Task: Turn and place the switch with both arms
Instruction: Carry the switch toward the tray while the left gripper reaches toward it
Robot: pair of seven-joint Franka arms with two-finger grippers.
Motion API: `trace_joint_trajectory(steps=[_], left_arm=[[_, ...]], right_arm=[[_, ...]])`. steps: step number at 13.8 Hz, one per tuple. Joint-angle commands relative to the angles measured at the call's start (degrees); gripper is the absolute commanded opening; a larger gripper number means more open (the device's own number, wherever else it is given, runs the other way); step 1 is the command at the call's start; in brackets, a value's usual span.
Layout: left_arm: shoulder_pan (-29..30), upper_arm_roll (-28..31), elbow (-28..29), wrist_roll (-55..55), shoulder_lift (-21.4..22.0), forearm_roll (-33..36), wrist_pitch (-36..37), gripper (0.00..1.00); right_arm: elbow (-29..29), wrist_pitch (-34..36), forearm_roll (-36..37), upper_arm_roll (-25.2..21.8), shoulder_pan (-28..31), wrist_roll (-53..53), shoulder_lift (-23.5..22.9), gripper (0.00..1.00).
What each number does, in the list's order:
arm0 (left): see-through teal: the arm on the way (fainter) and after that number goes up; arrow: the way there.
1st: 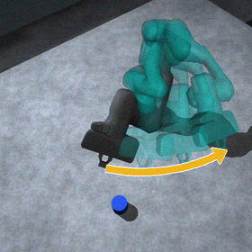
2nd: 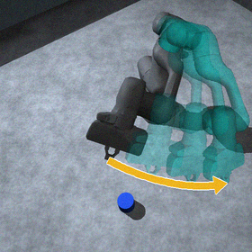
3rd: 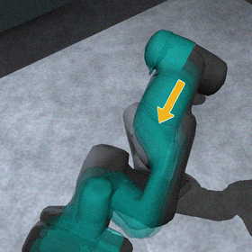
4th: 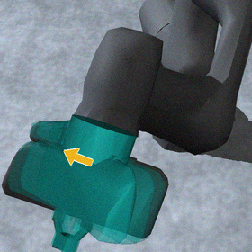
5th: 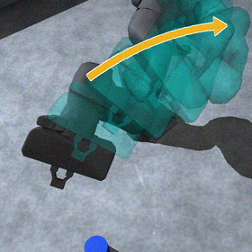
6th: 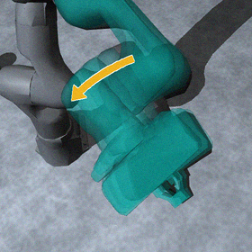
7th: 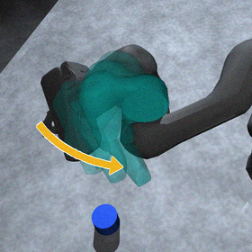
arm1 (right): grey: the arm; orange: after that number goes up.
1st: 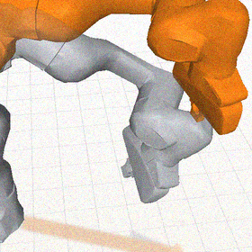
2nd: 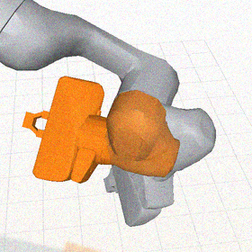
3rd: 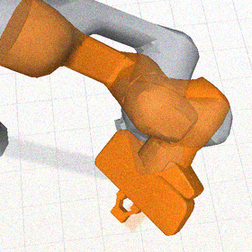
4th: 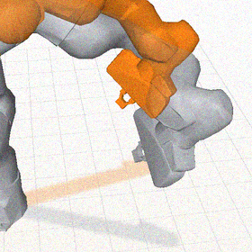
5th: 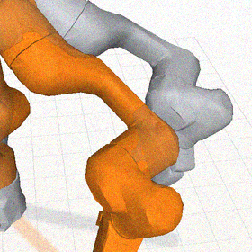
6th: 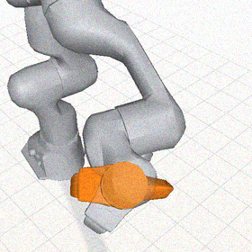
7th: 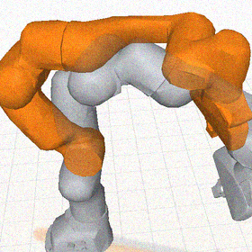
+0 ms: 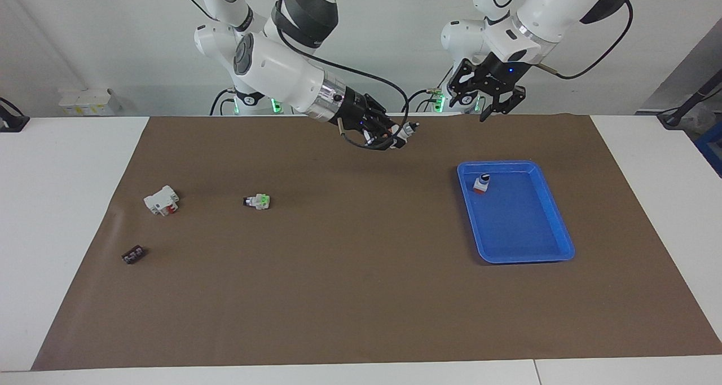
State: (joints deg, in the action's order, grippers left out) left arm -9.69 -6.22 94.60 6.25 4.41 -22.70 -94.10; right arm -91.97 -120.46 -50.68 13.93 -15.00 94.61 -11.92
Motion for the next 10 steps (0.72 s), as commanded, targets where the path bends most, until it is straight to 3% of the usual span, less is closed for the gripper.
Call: trace_joint_trajectory(steps=[1, 5, 6, 8, 10], left_arm=[[-0.2, 0.7, 6.0, 2.1, 3.3, -8.8, -6.9, 0.76], [0.4, 1.1, 6.4, 5.5, 3.4, -17.6, -7.7, 0.62], [0.8, 1.1, 7.2, 6.1, 3.4, -19.6, -9.2, 0.61], [0.7, 1.0, 9.3, 7.1, 3.9, -22.8, -13.6, 0.49], [0.3, 0.9, 10.7, 8.6, 4.1, -24.5, -16.3, 0.48]], right_arm=[[-0.8, -2.4, -1.5, 0.3, -0.6, 1.3, 0.5, 0.00], [-0.8, -2.6, -1.5, 0.3, -0.6, 1.3, 0.5, 0.00], [-0.8, -2.8, -1.5, 0.3, -0.6, 1.4, 0.4, 0.00], [-0.8, -2.9, -1.5, 0.3, -0.6, 1.4, 0.5, 0.00], [-0.8, -2.9, -1.6, 0.3, -0.6, 1.4, 0.4, 0.00]])
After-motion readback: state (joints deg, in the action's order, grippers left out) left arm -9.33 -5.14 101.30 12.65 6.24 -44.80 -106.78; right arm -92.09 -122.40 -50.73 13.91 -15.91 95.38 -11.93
